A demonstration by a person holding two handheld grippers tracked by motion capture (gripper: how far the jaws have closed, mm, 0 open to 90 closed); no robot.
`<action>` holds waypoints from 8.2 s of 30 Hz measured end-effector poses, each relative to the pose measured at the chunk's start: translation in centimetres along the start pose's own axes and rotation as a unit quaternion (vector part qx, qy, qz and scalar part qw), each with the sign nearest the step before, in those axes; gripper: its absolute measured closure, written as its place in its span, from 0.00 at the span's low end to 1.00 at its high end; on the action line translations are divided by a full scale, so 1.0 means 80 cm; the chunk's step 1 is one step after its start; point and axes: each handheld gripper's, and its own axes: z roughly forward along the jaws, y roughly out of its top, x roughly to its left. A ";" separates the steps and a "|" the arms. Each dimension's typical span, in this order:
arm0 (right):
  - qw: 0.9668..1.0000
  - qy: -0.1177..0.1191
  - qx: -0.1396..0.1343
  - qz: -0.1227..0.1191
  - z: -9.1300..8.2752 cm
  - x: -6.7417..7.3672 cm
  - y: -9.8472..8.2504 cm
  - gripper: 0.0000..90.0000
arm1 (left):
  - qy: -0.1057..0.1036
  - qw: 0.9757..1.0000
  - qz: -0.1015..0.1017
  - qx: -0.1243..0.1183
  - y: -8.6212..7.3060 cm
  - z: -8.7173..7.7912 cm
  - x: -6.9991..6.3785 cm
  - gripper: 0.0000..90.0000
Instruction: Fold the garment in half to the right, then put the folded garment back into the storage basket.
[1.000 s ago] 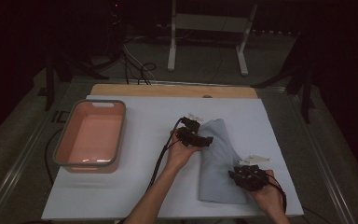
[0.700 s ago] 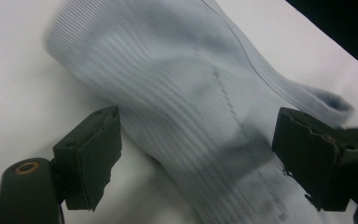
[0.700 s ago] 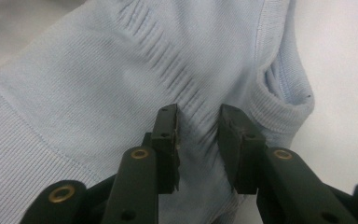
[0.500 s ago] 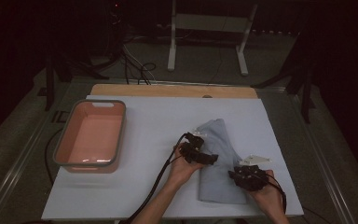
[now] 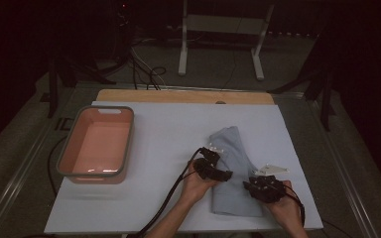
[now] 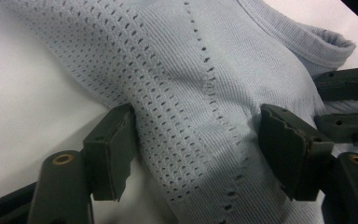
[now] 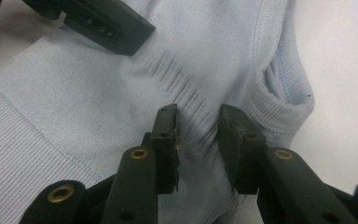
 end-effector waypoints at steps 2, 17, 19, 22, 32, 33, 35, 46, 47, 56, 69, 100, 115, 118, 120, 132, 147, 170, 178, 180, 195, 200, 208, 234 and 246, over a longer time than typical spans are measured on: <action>1.000 -0.001 0.001 -0.001 0.000 0.000 0.000 0.75 | -0.006 1.000 -0.008 -0.002 -0.001 0.000 -0.001 0.44; 1.000 0.006 -0.003 -0.002 -0.004 -0.002 0.000 0.72 | -0.008 1.000 -0.023 -0.004 -0.003 -0.008 -0.008 0.78; 1.000 0.005 -0.006 0.000 -0.006 -0.003 0.000 0.70 | -0.012 1.000 -0.026 -0.003 -0.002 -0.009 -0.006 0.81; 1.000 -0.002 -0.019 0.008 -0.013 -0.007 -0.001 0.69 | -0.015 1.000 -0.022 -0.004 -0.003 -0.012 -0.004 0.83; 0.999 -0.018 -0.019 0.039 -0.013 -0.022 -0.003 0.57 | -0.015 1.000 -0.014 0.000 -0.006 -0.022 0.000 0.85; 0.999 -0.016 -0.018 0.041 -0.012 -0.022 -0.002 0.55 | -0.014 1.000 -0.014 -0.001 -0.007 -0.024 0.001 0.85; 0.999 -0.014 -0.013 0.045 -0.010 -0.020 -0.002 0.51 | -0.012 1.000 -0.012 0.000 -0.008 -0.028 0.005 0.85; 0.998 0.032 0.002 0.060 0.004 0.000 0.009 0.28 | 0.003 1.000 -0.004 -0.001 -0.015 -0.049 0.024 0.85; 0.997 0.040 0.001 0.059 0.005 0.002 0.010 0.27 | 0.004 1.000 -0.001 -0.001 -0.015 -0.052 0.026 0.85; 0.996 0.060 0.023 0.062 0.025 0.027 0.020 0.28 | 0.019 1.000 0.012 0.003 -0.016 -0.068 0.042 0.85; 0.990 0.086 0.040 0.102 0.028 0.036 0.022 0.57 | 0.025 1.000 0.011 0.011 -0.016 -0.065 0.043 0.85; 0.989 0.086 0.049 0.112 0.022 0.050 0.021 0.90 | 0.015 1.000 -0.016 -0.015 -0.015 -0.074 0.054 0.57; 0.990 0.085 0.047 0.106 0.020 0.052 0.019 0.90 | 0.033 0.998 -0.024 -0.051 0.000 -0.089 0.066 0.37; 0.990 0.085 0.047 0.105 0.020 0.052 0.019 0.90 | 0.037 0.997 -0.024 -0.056 0.002 -0.092 0.068 0.33; 0.989 0.086 0.048 0.107 0.020 0.052 0.019 0.90 | 0.040 0.997 -0.026 -0.060 0.003 -0.095 0.070 0.30; 0.988 0.095 0.052 0.110 0.018 0.050 0.017 0.90 | 0.059 0.995 -0.039 -0.069 0.006 -0.102 0.084 0.21; 0.988 0.096 0.053 0.108 0.018 0.050 0.017 0.90 | 0.078 0.992 -0.048 -0.090 0.018 -0.112 0.104 0.22; 0.988 0.097 0.048 0.108 0.018 0.050 0.015 0.90 | 0.066 0.993 -0.076 -0.054 0.023 -0.070 0.121 0.34; 0.988 0.097 0.048 0.107 0.018 0.050 0.015 0.90 | 0.062 0.994 -0.078 -0.044 0.031 -0.056 0.124 0.61; 0.988 0.097 0.048 0.107 0.018 0.050 0.015 0.90 | 0.058 0.995 -0.071 -0.041 0.035 -0.055 0.124 0.79; 0.988 0.099 0.048 0.106 0.018 0.049 0.015 0.90 | 0.077 0.992 -0.076 -0.067 0.052 -0.055 0.121 0.72; 0.988 0.098 0.048 0.106 0.018 0.049 0.015 0.90 | 0.068 0.990 -0.091 -0.078 0.049 -0.063 0.120 0.43; 0.988 0.097 0.048 0.106 0.018 0.050 0.015 0.90 | 0.060 0.992 -0.092 -0.055 0.034 -0.060 0.111 0.18; 0.988 0.096 0.050 0.110 0.019 0.050 0.016 0.89 | 0.024 0.994 -0.101 -0.024 0.030 -0.018 0.106 0.80; 0.987 0.098 0.047 0.119 0.018 0.050 0.017 0.90 | 0.022 0.995 -0.089 -0.034 0.034 -0.036 0.104 0.97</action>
